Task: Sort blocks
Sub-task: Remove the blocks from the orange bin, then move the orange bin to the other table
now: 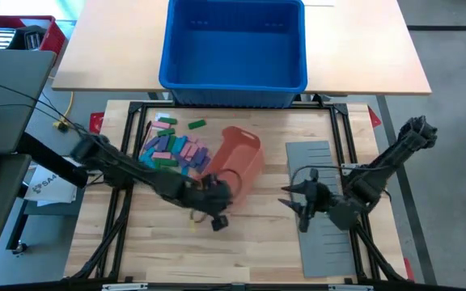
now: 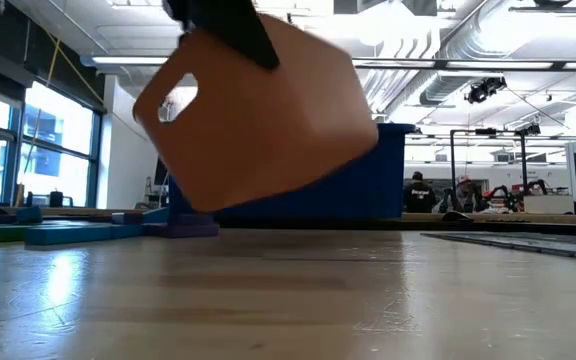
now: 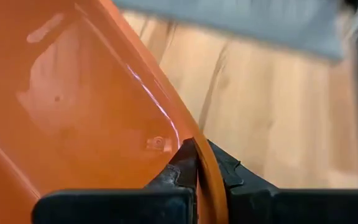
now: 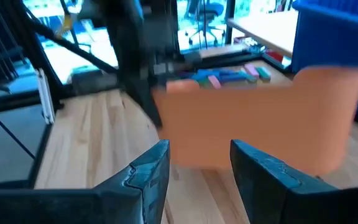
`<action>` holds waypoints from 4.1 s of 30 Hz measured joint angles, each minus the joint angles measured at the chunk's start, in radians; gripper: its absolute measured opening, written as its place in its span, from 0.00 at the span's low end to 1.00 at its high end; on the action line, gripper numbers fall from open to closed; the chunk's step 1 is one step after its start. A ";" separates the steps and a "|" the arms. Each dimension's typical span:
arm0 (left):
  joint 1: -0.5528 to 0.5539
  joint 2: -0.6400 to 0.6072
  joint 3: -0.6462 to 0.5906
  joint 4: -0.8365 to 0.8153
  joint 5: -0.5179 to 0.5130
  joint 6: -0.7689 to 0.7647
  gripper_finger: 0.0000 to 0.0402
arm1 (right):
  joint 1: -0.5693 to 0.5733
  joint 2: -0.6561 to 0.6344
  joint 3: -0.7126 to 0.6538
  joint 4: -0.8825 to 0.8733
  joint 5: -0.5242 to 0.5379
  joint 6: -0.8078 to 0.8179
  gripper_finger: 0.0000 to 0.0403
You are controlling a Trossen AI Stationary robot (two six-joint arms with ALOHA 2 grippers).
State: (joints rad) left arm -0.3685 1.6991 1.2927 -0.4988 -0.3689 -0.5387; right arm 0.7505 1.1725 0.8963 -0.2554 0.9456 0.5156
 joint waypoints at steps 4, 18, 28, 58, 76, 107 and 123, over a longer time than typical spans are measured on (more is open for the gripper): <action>0.001 0.161 0.186 -0.178 0.002 0.061 0.00 | 0.050 -0.038 0.000 -0.024 0.062 0.000 0.41; 0.024 0.391 0.386 -0.239 0.099 0.431 0.02 | -0.010 -0.038 0.000 -0.122 -0.296 0.087 0.41; 0.099 0.382 0.387 -0.229 0.176 0.447 0.24 | -0.238 0.071 0.000 -0.166 -0.462 -0.146 0.42; -0.167 -0.155 0.387 -0.379 -0.231 0.073 0.57 | -0.542 0.359 0.000 -0.122 -0.885 -0.472 0.07; -0.377 -0.041 0.227 -0.385 -0.642 -0.269 0.57 | -0.575 0.158 0.490 -0.552 -0.316 -0.537 0.00; -0.156 -0.027 -0.006 -0.361 -0.666 -0.190 0.57 | -1.936 0.425 0.742 -0.580 -0.800 -0.487 0.00; -0.056 -0.028 -0.041 -0.344 -0.717 -0.096 0.57 | -2.040 0.752 0.742 -0.490 -0.849 -0.470 0.00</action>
State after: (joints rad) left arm -0.4243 1.6714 1.2514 -0.8433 -1.0863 -0.6347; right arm -1.2892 1.9248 1.6386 -0.7453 0.0966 0.0451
